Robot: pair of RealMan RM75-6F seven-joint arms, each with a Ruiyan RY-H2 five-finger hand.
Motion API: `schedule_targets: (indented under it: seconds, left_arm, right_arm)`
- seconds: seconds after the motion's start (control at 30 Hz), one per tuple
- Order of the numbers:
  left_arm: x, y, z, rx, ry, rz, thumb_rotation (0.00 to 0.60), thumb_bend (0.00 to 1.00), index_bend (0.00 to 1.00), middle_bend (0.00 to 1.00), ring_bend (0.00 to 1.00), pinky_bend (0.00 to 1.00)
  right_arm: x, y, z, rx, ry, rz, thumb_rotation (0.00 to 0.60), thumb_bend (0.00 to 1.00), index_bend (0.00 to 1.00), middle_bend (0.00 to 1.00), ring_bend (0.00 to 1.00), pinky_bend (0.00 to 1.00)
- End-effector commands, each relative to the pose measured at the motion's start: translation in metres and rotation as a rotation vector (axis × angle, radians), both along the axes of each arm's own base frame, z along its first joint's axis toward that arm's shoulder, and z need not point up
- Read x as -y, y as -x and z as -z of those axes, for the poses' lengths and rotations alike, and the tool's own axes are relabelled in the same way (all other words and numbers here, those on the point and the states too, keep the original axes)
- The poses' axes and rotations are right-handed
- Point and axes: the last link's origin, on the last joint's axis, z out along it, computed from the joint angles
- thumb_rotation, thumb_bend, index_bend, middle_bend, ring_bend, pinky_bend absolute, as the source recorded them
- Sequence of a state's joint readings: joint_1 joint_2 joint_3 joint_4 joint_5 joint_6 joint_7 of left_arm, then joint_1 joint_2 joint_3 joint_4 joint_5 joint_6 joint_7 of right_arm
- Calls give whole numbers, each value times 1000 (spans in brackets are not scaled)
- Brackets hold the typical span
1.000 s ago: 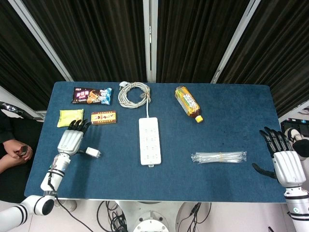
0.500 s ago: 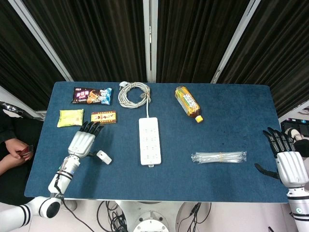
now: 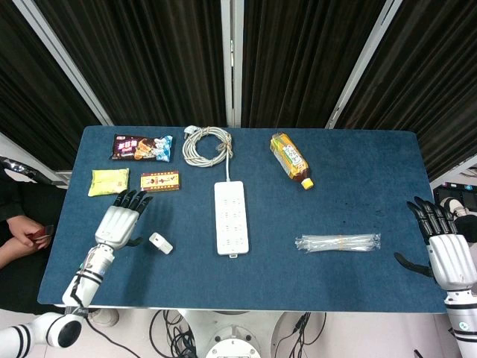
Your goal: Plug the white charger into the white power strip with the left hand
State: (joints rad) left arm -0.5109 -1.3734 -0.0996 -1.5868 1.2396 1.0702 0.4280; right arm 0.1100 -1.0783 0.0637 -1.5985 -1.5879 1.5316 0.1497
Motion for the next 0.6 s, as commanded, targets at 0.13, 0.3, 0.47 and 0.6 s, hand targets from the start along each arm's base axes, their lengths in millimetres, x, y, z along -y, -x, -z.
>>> schedule_targets:
  seconds: [0.13, 0.3, 0.47, 0.6]
  left_arm:
    - [23, -2, 15, 109, 141, 42, 600, 141, 211, 138, 3, 0]
    - [16, -5, 27, 189, 176, 57, 600, 161, 295, 224, 65, 0]
    - [9, -3, 33, 203, 194, 64, 600, 202, 352, 293, 112, 13]
    - [7, 1, 36, 202, 209, 53, 600, 222, 358, 316, 127, 15]
  right_arm:
    - [0, -1, 2, -1, -9, -7, 600, 67, 0, 32, 0, 0]
    - [-1, -2, 1, 0, -7, -10, 600, 66, 0, 32, 0, 0]
    - [-3, 0, 0, 2, -1, -1, 600, 66, 0, 32, 0, 0]
    - [-4, 1, 1, 5, -4, 3, 600, 66, 0, 32, 0, 0]
